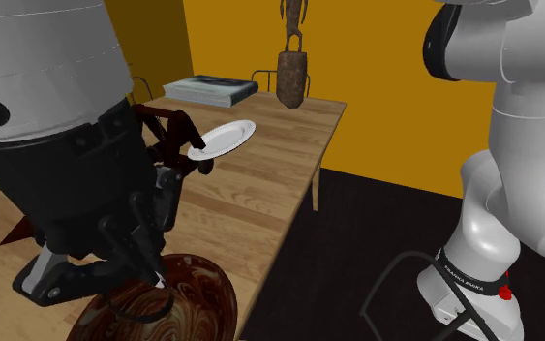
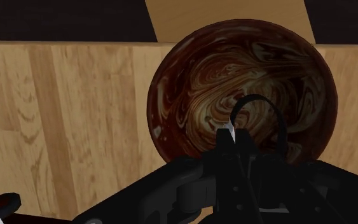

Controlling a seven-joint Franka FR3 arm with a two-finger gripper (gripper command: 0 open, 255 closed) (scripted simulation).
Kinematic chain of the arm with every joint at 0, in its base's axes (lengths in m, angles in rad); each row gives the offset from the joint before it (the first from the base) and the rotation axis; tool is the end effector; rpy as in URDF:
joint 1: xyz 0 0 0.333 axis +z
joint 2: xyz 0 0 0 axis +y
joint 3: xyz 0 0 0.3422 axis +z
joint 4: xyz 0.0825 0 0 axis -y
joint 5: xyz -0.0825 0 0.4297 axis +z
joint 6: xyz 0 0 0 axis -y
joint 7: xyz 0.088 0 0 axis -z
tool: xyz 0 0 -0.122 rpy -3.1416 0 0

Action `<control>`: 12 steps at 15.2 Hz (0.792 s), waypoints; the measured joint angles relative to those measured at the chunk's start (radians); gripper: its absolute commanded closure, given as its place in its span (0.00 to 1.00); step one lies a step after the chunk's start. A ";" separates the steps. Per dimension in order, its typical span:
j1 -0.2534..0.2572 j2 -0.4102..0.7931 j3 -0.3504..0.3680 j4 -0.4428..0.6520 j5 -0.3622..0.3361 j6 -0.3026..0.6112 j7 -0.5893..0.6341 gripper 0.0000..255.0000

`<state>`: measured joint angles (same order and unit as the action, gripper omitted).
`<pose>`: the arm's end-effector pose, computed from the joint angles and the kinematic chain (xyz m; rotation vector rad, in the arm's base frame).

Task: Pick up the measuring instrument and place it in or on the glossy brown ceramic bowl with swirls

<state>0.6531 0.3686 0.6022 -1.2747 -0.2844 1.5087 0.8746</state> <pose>0.3175 0.6208 0.5756 2.9917 0.5276 0.0481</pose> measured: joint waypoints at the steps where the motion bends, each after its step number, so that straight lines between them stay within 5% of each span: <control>1: -0.004 -0.002 0.000 -0.015 0.001 0.013 0.000 1.00; 12: -0.030 -0.022 -0.002 -0.157 0.011 0.135 0.009 1.00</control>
<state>0.6233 0.3464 0.6000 -1.4313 -0.2739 1.6442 0.8839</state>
